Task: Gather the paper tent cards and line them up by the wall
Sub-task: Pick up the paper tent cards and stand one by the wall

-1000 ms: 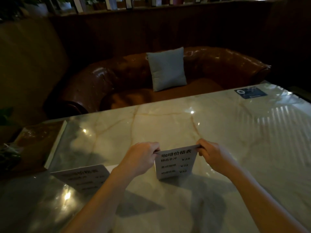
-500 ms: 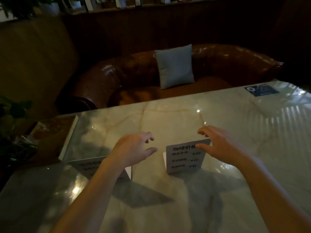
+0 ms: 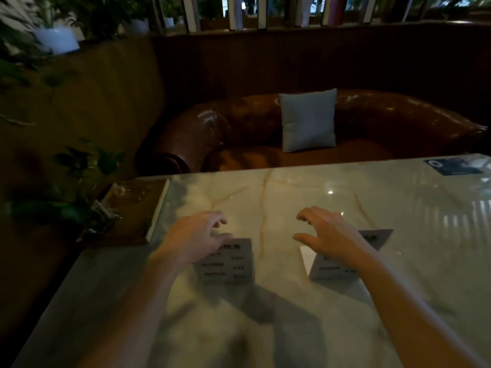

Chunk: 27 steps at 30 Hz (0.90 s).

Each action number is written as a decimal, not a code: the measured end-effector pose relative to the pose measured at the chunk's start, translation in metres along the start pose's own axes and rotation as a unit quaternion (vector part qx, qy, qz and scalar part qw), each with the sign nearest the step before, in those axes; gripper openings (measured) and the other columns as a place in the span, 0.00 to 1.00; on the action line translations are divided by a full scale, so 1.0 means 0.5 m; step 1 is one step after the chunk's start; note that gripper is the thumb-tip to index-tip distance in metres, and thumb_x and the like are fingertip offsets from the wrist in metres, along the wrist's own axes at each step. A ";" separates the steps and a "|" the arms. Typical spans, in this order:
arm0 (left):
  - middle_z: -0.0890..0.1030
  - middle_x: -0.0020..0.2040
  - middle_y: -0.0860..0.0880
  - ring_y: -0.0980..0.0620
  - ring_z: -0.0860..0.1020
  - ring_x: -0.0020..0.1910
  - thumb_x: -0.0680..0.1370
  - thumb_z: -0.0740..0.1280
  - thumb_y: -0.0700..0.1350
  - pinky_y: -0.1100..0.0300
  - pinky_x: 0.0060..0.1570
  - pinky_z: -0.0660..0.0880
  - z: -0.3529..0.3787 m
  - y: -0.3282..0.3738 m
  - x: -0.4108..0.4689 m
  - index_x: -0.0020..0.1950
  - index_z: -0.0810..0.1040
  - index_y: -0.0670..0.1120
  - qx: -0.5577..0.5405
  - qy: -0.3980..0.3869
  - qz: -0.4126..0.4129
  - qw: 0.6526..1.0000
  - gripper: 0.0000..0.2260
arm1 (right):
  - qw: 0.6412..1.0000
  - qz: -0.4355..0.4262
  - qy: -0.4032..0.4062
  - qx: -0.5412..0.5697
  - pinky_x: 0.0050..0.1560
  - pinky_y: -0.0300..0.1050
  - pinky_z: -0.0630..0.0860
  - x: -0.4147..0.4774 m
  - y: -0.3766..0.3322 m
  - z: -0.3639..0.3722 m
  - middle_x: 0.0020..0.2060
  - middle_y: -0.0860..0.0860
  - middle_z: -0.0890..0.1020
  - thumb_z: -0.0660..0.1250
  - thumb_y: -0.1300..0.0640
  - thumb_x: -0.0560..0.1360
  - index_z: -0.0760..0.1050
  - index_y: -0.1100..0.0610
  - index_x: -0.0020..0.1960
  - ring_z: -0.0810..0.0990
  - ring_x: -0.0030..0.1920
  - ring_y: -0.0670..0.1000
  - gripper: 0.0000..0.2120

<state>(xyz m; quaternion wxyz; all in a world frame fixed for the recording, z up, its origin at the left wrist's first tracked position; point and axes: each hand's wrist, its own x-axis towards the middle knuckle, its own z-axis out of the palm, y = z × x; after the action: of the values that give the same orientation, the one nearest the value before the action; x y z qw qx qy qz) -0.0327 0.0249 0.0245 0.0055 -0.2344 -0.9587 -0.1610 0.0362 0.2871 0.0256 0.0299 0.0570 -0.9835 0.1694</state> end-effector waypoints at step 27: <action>0.81 0.41 0.50 0.52 0.77 0.41 0.73 0.66 0.44 0.49 0.43 0.77 0.034 -0.116 -0.064 0.41 0.77 0.50 -0.096 0.077 -0.032 0.992 0.02 | 0.990 0.016 0.025 0.134 0.41 0.49 0.74 0.058 -0.158 0.146 0.39 0.50 0.76 0.58 0.59 0.75 0.70 0.55 0.43 0.74 0.39 0.52 0.03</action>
<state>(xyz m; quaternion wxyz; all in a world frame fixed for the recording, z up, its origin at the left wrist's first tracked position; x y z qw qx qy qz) -0.0294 -0.0326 -0.0120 0.0520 -0.1895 -0.9425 -0.2703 0.0144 0.1858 -0.0148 0.0435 0.0402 -0.9515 0.3018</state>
